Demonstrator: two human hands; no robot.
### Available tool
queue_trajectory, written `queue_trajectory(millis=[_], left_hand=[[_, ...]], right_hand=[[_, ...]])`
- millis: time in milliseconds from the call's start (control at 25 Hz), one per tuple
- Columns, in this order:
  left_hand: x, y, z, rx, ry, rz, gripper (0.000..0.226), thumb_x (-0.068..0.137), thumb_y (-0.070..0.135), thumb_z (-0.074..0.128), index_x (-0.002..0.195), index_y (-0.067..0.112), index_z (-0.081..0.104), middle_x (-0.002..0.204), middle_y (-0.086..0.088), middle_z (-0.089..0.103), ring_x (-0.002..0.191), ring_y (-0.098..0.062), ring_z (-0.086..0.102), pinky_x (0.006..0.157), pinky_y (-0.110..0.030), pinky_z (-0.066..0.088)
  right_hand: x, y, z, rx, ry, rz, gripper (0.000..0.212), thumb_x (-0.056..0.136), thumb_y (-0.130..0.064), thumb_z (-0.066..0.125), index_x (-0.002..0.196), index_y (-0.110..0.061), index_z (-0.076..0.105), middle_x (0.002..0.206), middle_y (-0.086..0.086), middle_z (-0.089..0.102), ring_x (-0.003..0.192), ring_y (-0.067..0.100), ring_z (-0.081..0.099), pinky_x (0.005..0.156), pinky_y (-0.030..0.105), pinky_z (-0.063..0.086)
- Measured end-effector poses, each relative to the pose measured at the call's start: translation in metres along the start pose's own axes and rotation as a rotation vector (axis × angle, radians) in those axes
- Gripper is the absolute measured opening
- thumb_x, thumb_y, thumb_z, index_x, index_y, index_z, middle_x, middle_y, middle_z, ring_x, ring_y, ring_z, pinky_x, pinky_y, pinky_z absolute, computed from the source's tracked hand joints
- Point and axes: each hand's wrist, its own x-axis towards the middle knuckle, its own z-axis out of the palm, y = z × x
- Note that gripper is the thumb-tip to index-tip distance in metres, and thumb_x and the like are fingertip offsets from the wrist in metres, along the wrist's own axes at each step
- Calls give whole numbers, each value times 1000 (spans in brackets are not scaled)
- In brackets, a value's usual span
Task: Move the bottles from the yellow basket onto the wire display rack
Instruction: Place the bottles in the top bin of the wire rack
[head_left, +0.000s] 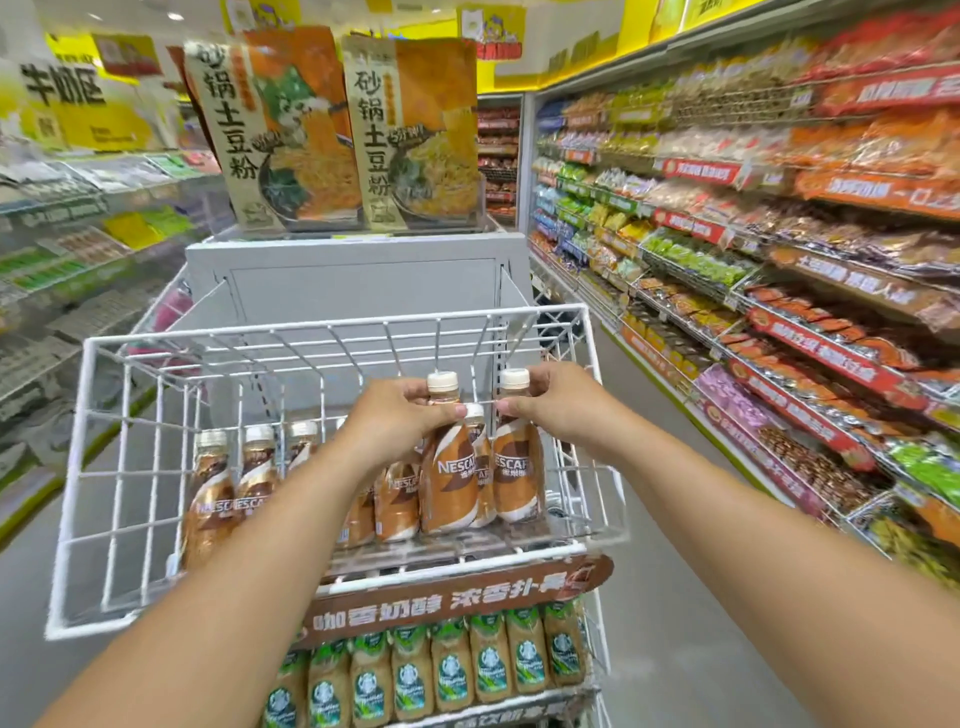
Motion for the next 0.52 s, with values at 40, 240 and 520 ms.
queue_trajectory(millis=[40, 240, 520], left_hand=[[5, -5, 2, -7, -17, -15, 25, 80, 24, 86, 102, 21, 73, 85, 6, 80, 76, -12, 77, 73, -46, 64], [34, -26, 10, 21, -57, -65, 40, 78, 30, 88, 110, 16, 68, 98, 0, 78, 83, -20, 76, 76, -51, 63], [55, -40, 20, 76, -87, -106, 74, 78, 37, 87, 139, 10, 55, 102, 3, 71, 86, -20, 71, 65, -42, 65]], right_hand=[[4, 3, 4, -2, 4, 32, 5, 90, -20, 78, 92, -15, 76, 85, -2, 80, 83, 17, 77, 84, 37, 61], [27, 25, 21, 15, -12, 159, 13, 84, -19, 83, 93, -12, 77, 87, 3, 81, 86, 23, 78, 92, 48, 60], [44, 40, 30, -16, -34, 272, 31, 81, -26, 87, 104, -10, 75, 89, 2, 81, 85, 19, 78, 91, 45, 61]])
